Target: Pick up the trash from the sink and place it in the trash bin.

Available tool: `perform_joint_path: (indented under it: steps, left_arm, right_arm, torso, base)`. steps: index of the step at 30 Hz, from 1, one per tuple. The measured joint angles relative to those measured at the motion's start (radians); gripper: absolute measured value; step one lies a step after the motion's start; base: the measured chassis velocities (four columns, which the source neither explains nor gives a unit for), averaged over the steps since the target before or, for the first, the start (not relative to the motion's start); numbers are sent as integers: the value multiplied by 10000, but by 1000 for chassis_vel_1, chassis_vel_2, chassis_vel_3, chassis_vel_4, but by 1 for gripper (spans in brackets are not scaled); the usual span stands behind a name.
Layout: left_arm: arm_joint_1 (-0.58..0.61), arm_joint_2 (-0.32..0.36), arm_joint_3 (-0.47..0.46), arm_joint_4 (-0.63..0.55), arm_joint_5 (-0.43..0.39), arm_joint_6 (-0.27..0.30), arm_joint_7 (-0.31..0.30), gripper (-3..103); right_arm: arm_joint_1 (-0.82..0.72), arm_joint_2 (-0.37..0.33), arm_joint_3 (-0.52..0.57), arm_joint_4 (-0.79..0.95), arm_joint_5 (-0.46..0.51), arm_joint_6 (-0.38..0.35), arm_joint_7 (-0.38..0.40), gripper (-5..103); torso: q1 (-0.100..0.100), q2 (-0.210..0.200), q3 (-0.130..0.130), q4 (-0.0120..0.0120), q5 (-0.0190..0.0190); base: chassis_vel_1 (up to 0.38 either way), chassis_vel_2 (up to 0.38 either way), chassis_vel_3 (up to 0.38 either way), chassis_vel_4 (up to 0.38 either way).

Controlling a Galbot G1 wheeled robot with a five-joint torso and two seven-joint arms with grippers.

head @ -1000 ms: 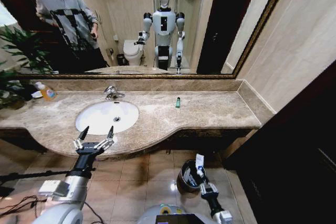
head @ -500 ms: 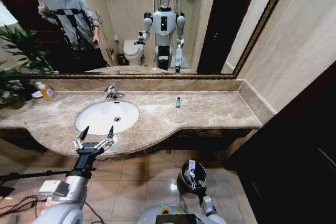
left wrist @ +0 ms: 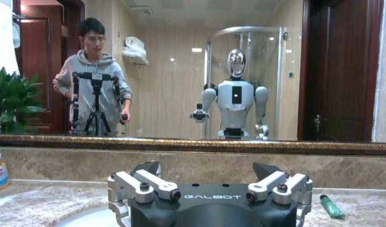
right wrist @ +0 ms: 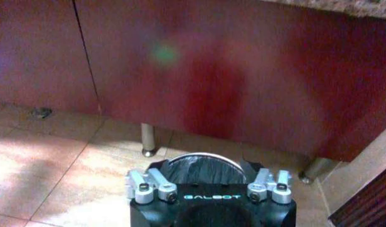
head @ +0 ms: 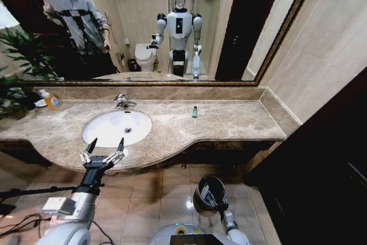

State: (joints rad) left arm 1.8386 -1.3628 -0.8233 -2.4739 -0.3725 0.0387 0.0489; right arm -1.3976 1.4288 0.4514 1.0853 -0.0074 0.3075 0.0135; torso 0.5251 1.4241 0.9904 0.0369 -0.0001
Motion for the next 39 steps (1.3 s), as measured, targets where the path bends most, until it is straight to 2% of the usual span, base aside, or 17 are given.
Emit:
perform_joint_path:
  steps: [3, 4, 5, 8, 16, 23, 30, 31, 35, 37, 39]
  left_arm:
    - [0, -1, 0, 0, 0, 0, 0, 100]
    - [0, -1, 0, 0, 0, 0, 0, 100]
    - [0, -1, 0, 0, 0, 0, 0, 100]
    - [0, 0, 0, 0, 0, 0, 0, 100]
    - [0, 0, 0, 0, 0, 0, 0, 100]
    - [0, -1, 0, 1, 0, 0, 0, 100]
    - [0, 0, 0, 0, 0, 0, 0, 100]
    - [0, 0, 0, 0, 0, 0, 0, 100]
    - [0, 0, 0, 0, 0, 0, 0, 100]
    - [0, 0, 0, 0, 0, 0, 0, 100]
    - [0, 0, 0, 1, 0, 0, 0, 100]
  right_arm:
    - [-122, -37, 2, 194, 77, 16, -9, 80]
    - [-174, -57, 13, 312, 166, 17, -13, 90]
    - [-174, -57, 13, 312, 166, 17, -13, 90]
    - [-391, -149, 56, 831, 438, -28, -27, 100]
    - [-979, -275, 237, 2097, 763, -68, -21, 100]
    - [-2272, -545, 616, 4320, 1777, 5, 125, 100]
    - [-3175, -756, 1330, 6449, 2457, -524, -8, 100]
    - [-3430, -751, 1469, 7383, 2568, -766, -56, 100]
    - [-3627, -539, 1542, 9186, 2620, -1278, -74, 100]
    - [-3627, -520, 1532, 9436, 2619, -1371, -72, 100]
    - [-3548, -522, 1419, 10291, 2612, -1796, -46, 100]
  torso:
    - [0, 0, 0, -1, 3]
    - [0, 0, 0, -1, 2]
    - [0, 0, 0, -1, 2]
    - [0, 0, 0, 0, 2]
    - [0, 0, 0, 0, 2]
    - [-1, 0, -1, -2, 2]
    - [-2, 2, 0, -1, 1]
    - [-2, 2, -1, -2, 1]
    - [-2, 2, -1, -1, 0]
    - [-2, 2, -1, -1, 1]
    - [-2, 2, 0, -1, 0]
  base:
    - [0, 0, 0, 0]
    - [0, 0, 0, 0]
    - [0, 0, 0, 0]
    - [0, 0, 0, 0]
    - [0, 0, 0, 0]
    - [0, 0, 0, 0]
    - [0, 0, 0, 0]
    - [0, 0, 0, 0]
    - [0, 0, 0, 0]
    - [0, 0, 0, 0]
    - [0, 0, 0, 0]
